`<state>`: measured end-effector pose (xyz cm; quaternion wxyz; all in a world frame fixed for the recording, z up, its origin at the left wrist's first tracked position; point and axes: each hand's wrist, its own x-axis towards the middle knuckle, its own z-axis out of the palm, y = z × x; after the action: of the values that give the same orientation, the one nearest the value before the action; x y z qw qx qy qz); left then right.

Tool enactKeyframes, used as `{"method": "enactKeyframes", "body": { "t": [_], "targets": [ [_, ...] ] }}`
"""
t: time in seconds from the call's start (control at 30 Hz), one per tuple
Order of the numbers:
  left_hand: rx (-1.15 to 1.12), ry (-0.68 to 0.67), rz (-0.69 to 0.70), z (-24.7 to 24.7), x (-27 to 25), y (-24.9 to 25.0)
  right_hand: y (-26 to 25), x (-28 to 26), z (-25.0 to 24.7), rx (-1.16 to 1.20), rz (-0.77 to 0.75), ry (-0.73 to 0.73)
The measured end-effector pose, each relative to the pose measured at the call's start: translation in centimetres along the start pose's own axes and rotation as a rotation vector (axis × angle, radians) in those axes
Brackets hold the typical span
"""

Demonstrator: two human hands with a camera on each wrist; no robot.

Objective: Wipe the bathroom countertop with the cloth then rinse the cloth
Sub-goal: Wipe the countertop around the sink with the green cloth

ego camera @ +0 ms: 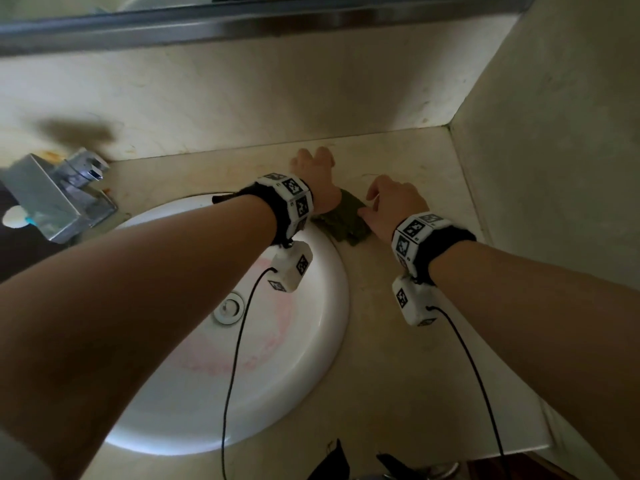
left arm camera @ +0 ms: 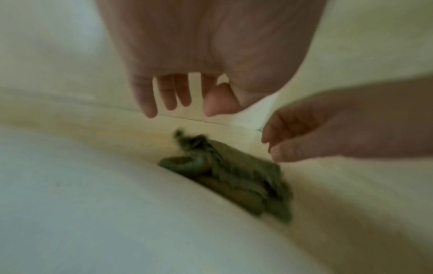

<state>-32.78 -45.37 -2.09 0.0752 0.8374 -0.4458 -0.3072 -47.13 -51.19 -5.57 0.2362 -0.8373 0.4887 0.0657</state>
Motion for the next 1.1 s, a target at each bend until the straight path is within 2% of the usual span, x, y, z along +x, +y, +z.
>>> {"method": "enactKeyframes", "body": {
  "t": [0.1,0.17,0.23,0.37,0.43,0.57,0.73,0.83,0.93,1.0,1.1],
  "targets": [
    [0.236,0.076,0.168,1.0,-0.4,0.3,0.4,-0.9,0.1,-0.092,0.055,-0.002],
    [0.370,-0.004,0.248,2.2,-0.8,1.1,0.8,-1.4,0.7,-0.107,0.079,-0.079],
    [0.465,-0.086,0.246,3.7,-1.2,2.1,0.8,-1.4,1.5,-0.105,0.069,-0.133],
    [0.437,-0.126,0.141,6.7,-1.2,2.4,0.4,-0.9,2.6,-0.177,0.058,-0.211],
    [0.395,-0.109,0.127,6.5,-0.5,1.8,0.5,-0.5,3.3,-0.247,0.052,-0.214],
    [0.350,-0.039,0.054,3.0,1.9,-1.6,0.6,-0.2,4.2,-0.294,0.041,-0.233],
    [0.341,0.018,-0.234,-2.8,2.6,-9.6,-0.1,-0.2,4.9,-0.337,0.083,-0.278],
    [0.595,-0.088,-0.352,-5.9,0.2,-14.1,-0.5,0.0,5.1,-0.347,0.123,-0.303],
    [0.798,-0.266,-0.481,-7.1,-1.8,-16.0,-0.7,0.0,5.2,-0.354,0.112,-0.300],
    [0.811,-0.241,-0.473,-7.0,-1.0,-16.6,-0.7,-0.2,5.2,-0.345,0.106,-0.298],
    [0.623,-0.065,-0.452,-6.7,0.4,-15.8,-0.7,-0.2,4.9,-0.362,0.089,-0.300]
  ]
}}
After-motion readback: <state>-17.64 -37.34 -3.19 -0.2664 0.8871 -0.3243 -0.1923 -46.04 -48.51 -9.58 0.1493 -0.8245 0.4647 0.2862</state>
